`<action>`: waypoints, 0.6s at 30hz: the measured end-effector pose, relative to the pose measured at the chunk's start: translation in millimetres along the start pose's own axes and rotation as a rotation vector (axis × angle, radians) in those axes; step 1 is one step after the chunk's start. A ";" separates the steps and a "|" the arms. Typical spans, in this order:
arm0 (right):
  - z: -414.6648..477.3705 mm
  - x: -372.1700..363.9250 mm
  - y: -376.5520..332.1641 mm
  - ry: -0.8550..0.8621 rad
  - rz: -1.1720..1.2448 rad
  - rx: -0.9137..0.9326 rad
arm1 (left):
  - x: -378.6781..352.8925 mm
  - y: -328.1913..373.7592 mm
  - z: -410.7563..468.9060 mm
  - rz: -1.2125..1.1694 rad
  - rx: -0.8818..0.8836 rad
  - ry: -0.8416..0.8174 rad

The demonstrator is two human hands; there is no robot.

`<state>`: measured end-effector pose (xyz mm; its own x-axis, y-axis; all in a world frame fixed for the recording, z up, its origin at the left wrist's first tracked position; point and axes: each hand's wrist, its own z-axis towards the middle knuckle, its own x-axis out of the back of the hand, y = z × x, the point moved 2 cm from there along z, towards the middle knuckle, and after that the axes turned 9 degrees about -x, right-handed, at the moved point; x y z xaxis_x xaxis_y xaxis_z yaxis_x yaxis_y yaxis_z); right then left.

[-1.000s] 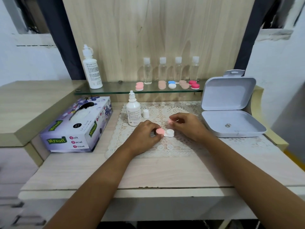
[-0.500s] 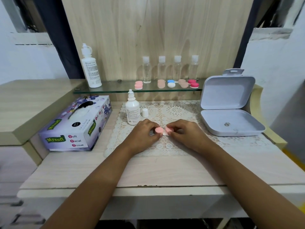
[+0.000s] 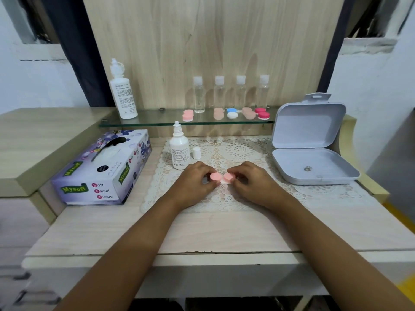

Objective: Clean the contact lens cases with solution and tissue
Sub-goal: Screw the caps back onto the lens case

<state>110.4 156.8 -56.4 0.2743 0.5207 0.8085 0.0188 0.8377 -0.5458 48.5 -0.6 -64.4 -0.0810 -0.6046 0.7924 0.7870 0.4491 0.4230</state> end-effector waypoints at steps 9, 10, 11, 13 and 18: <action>0.1 -3.2 0.1 0.033 0.029 0.002 | 0.2 0.4 -0.4 0.004 -0.008 -0.002; -0.5 -2.8 -0.3 0.011 0.043 0.020 | 0.1 0.1 -0.3 0.003 -0.008 -0.003; -1.5 -2.1 -0.5 -0.010 0.066 0.036 | 0.0 -0.1 -0.3 0.001 -0.007 -0.004; -3.2 -0.8 -0.7 -0.032 0.095 0.054 | 0.0 0.4 -0.4 -0.001 -0.003 -0.004; -1.1 -0.9 1.1 0.027 0.066 0.045 | -0.3 0.1 0.1 0.003 -0.005 -0.004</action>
<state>111.3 157.1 -57.9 0.2989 0.5713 0.7644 -0.0432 0.8083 -0.5872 48.6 -0.3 -64.6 -0.0809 -0.6002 0.7957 0.7904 0.4477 0.4181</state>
